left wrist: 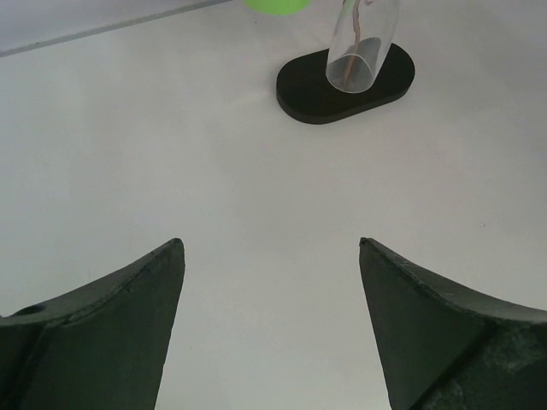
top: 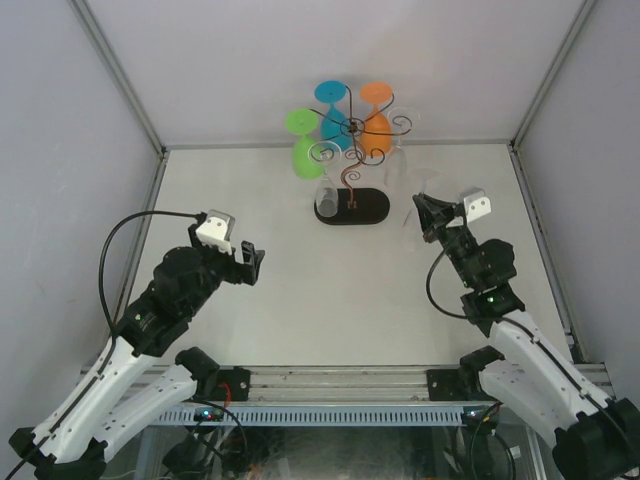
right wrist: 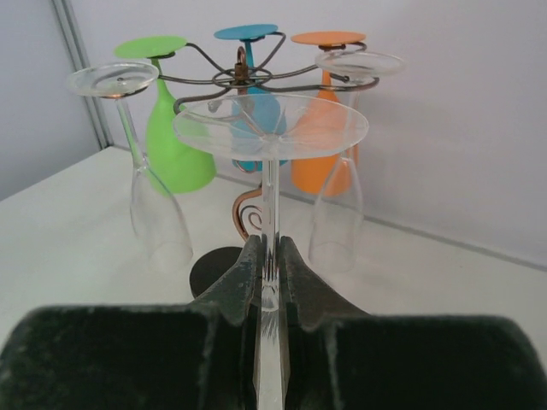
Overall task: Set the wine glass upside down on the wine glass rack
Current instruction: Turn the wine glass upside down at the wine rack.
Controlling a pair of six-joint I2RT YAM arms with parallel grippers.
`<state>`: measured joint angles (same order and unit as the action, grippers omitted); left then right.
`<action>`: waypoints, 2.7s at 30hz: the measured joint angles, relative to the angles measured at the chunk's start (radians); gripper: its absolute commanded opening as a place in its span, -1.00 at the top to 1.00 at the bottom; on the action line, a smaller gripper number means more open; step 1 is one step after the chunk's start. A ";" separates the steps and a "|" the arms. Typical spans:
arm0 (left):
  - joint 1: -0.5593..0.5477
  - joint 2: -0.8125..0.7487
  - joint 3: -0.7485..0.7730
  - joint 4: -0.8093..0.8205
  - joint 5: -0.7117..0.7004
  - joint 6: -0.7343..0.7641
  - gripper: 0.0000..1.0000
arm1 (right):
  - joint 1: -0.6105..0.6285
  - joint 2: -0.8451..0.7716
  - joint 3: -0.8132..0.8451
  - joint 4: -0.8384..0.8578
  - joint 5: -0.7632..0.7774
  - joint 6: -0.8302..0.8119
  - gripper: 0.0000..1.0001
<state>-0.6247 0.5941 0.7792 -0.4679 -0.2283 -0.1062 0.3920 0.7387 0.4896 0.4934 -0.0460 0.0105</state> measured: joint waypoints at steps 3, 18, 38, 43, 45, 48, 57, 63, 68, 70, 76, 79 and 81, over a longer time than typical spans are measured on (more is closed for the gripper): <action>0.002 0.002 0.000 0.000 0.001 0.000 -0.73 | -0.043 0.106 0.049 0.039 -0.076 0.002 1.00; 0.039 0.017 0.000 -0.007 0.025 0.000 -0.73 | -0.115 0.414 0.246 0.170 -0.326 -0.003 1.00; 0.057 0.037 0.000 -0.007 0.057 0.001 -0.73 | -0.156 0.600 0.366 0.228 -0.512 -0.004 1.00; 0.059 0.043 0.000 -0.007 0.060 0.001 -0.73 | -0.156 0.639 0.388 0.228 -0.513 -0.006 1.00; 0.059 0.047 0.000 -0.008 0.061 0.001 -0.73 | -0.156 0.655 0.392 0.229 -0.513 -0.008 1.00; 0.061 0.047 0.000 -0.008 0.067 0.001 -0.73 | -0.157 0.676 0.396 0.228 -0.509 -0.011 1.00; 0.063 0.053 0.000 -0.008 0.076 0.001 -0.74 | -0.157 0.725 0.438 0.228 -0.508 -0.003 1.00; 0.065 0.054 0.000 -0.009 0.078 0.001 -0.74 | -0.157 0.759 0.476 0.224 -0.522 0.004 1.00; 0.066 0.055 0.000 -0.010 0.079 0.001 -0.74 | -0.155 0.774 0.488 0.211 -0.549 0.005 1.00; 0.067 0.056 0.000 -0.010 0.080 0.001 -0.74 | -0.154 0.781 0.488 0.210 -0.565 0.005 1.00; 0.070 0.058 0.000 -0.010 0.083 0.001 -0.74 | -0.150 0.799 0.488 0.204 -0.620 0.008 1.00; 0.071 0.061 0.000 -0.010 0.084 0.001 -0.74 | -0.149 0.805 0.488 0.205 -0.656 0.012 1.00; 0.072 0.061 0.000 -0.010 0.084 0.001 -0.74 | -0.149 0.806 0.488 0.205 -0.681 0.014 1.00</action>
<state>-0.5529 0.6556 0.7792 -0.4782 -0.1448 -0.1055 0.2428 1.5448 0.9775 0.6987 -0.7269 0.0242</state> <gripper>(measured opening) 0.869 0.029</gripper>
